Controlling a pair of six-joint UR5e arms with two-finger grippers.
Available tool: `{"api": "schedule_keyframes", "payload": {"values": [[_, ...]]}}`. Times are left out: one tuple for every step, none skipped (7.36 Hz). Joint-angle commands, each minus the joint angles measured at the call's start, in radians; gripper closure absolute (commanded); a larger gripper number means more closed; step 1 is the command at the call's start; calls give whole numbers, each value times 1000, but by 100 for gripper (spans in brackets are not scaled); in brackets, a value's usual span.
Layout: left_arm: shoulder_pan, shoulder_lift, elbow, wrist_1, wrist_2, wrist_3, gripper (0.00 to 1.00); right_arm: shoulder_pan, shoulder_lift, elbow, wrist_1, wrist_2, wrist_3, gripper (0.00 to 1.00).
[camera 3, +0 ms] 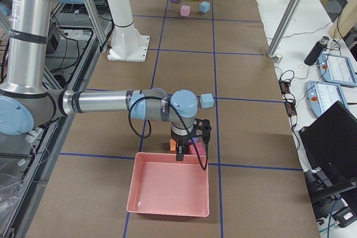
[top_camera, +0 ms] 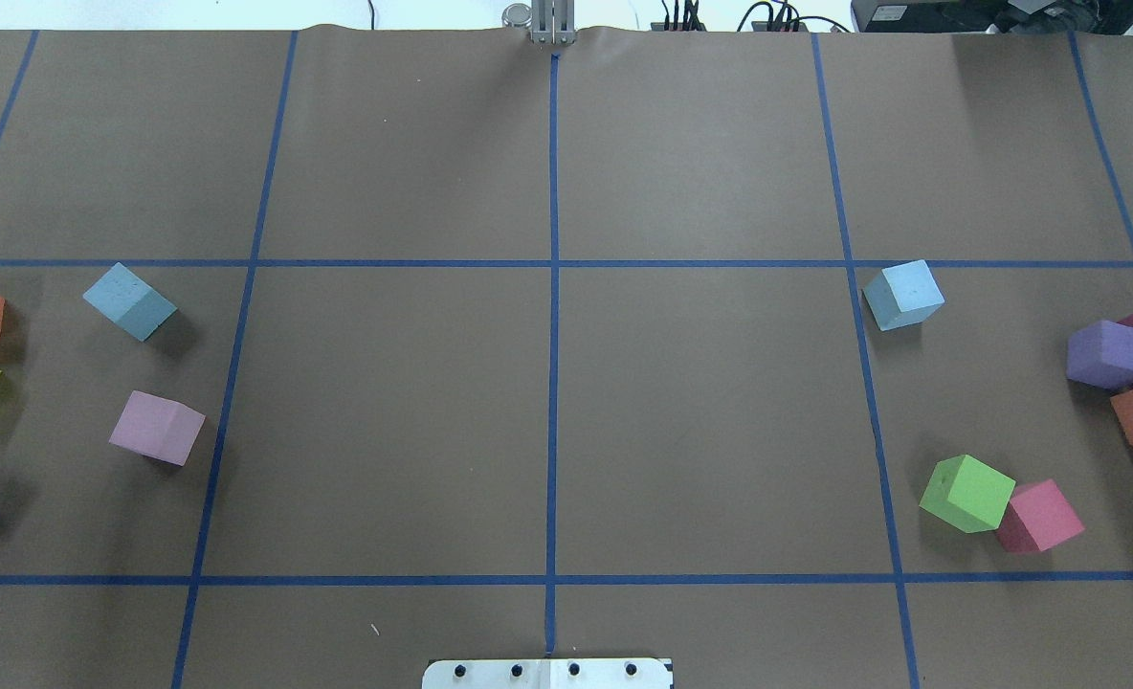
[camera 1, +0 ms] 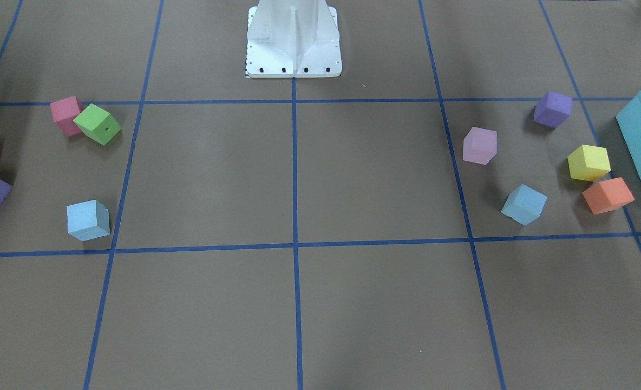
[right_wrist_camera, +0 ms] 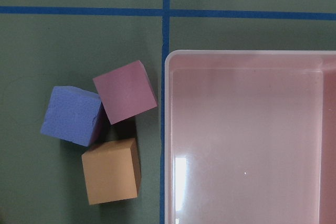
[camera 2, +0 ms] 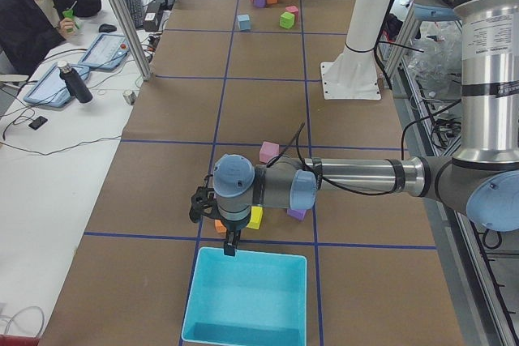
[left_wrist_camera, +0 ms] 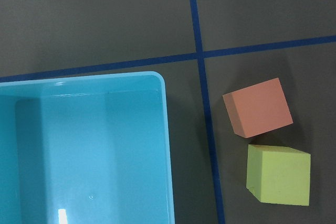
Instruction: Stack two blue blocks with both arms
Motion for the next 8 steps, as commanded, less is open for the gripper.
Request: {"api": "schedule_keyframes", "payload": {"values": [[0,1,0,-3,0,3,1,0,0,1,0,2,0,0],[0,1,-2,0,0,2,1,0,2,7,3,2,-3,0],[0,1,-2,0,0,2,1,0,20,4,27,2,-1,0],[0,1,0,-2,0,2,1,0,37,4,78,2,-3,0],[0,1,0,-2,0,2,1,-5,57,4,160,8,2,0],[0,1,0,-2,0,2,1,-23,63,4,245,44,12,0],[0,1,0,-2,0,2,1,-52,72,4,306,84,11,0],[0,1,0,-2,0,2,1,-125,115,-5,381,112,23,0]]}}
